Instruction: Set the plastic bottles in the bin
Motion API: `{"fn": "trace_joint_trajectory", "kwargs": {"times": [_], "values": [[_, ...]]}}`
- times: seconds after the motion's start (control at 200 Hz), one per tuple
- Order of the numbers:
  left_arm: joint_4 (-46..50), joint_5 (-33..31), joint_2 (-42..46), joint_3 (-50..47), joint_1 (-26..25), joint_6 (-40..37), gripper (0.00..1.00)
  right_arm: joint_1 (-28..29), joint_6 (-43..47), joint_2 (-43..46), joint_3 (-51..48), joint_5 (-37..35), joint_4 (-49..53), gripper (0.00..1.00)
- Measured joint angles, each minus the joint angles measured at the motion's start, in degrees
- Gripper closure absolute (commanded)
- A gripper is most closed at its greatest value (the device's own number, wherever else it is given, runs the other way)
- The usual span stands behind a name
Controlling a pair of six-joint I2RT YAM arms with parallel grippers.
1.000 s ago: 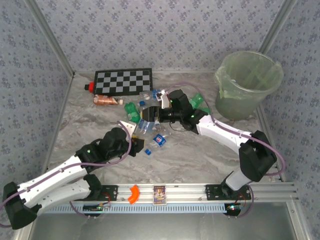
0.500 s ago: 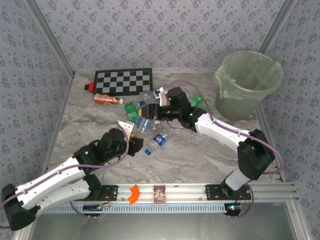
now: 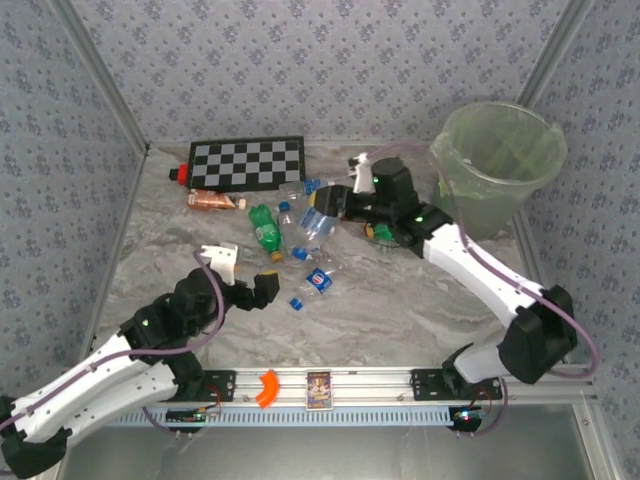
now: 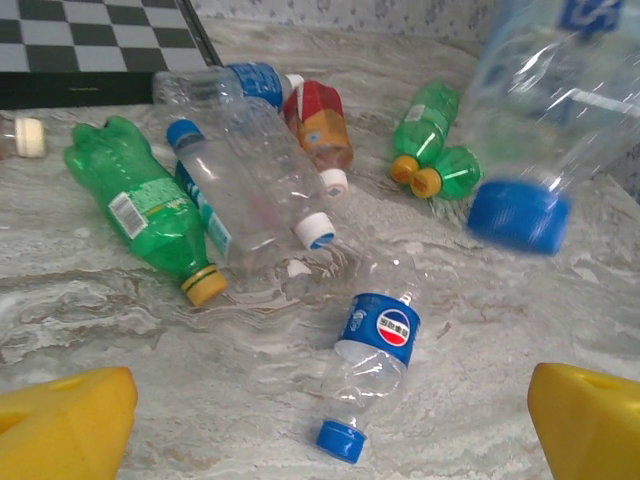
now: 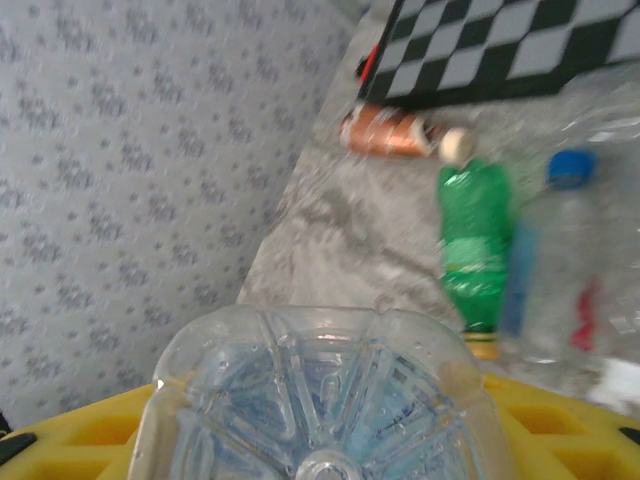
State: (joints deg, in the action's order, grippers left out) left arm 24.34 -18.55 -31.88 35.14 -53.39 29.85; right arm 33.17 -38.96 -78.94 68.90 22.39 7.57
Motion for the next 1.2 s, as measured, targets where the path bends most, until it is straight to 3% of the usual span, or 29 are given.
{"fn": "trace_joint_trajectory", "kwargs": {"times": [0.18,0.37,0.71,1.204], "values": [[1.27,-1.55,1.77,-0.07,0.02,0.94,0.0,-7.34,3.82,5.79,5.64,-7.08,9.6,0.51],[1.14,-1.66,2.75,-1.38,0.0,1.33,0.0,-18.97,7.08,10.32,13.18,-16.72,16.33,0.51],[-0.52,-0.13,3.72,-3.76,0.0,2.51,0.0,-33.9,11.61,8.85,23.63,-31.43,20.98,0.51],[-0.48,0.96,6.97,-4.79,0.0,3.87,0.0,-39.6,19.74,-3.65,32.37,-43.21,23.58,0.49]]}}
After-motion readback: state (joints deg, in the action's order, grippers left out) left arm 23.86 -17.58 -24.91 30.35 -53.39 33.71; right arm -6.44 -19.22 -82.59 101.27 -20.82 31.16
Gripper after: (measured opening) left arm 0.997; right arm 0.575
